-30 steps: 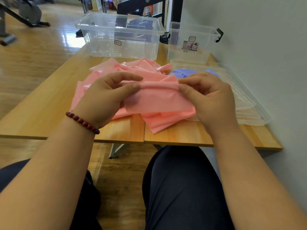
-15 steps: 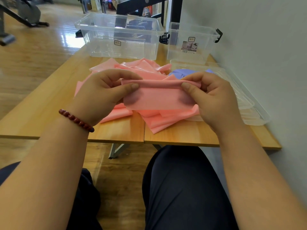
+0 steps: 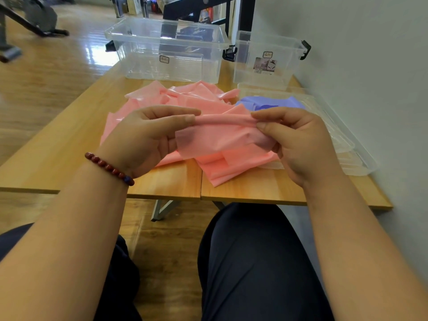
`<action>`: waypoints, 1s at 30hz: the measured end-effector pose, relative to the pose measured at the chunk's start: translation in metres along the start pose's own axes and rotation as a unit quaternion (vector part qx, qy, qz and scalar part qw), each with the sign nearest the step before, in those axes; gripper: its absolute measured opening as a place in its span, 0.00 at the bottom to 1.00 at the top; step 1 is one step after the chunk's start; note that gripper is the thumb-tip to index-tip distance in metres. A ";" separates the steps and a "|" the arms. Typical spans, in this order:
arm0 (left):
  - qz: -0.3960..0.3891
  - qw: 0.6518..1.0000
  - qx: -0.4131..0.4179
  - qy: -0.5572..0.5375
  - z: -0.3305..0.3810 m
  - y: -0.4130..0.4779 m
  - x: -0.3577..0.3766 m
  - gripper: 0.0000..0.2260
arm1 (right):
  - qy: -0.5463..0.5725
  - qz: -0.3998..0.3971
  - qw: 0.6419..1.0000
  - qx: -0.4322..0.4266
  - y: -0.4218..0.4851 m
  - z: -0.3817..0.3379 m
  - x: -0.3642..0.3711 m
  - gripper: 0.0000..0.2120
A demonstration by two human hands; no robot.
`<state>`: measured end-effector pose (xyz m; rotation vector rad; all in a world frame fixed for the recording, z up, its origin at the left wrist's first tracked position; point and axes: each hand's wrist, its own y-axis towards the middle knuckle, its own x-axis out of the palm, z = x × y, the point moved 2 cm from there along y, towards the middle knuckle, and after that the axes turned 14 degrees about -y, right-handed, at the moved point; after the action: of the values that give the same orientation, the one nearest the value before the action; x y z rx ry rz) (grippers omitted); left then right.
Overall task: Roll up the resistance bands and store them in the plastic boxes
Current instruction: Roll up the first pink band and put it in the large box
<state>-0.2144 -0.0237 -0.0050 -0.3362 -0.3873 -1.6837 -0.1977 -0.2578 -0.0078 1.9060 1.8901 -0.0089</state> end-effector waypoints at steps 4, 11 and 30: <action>0.015 0.999 0.021 0.020 -0.001 0.002 0.000 0.08 | 0.026 -0.016 0.999 0.013 -0.001 -0.002 0.000 0.14; 0.004 0.999 0.019 0.029 0.001 0.003 -0.002 0.13 | 0.039 -0.017 0.999 -0.005 -0.001 -0.007 0.001 0.09; -0.002 0.995 0.043 0.091 0.004 -0.002 0.003 0.09 | -0.015 -0.018 0.997 -0.072 -0.001 -0.008 -0.002 0.13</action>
<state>-0.2170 -0.0244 0.0000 -0.1165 -0.3241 -1.6807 -0.2015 -0.2576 -0.0006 1.7671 1.8518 0.0851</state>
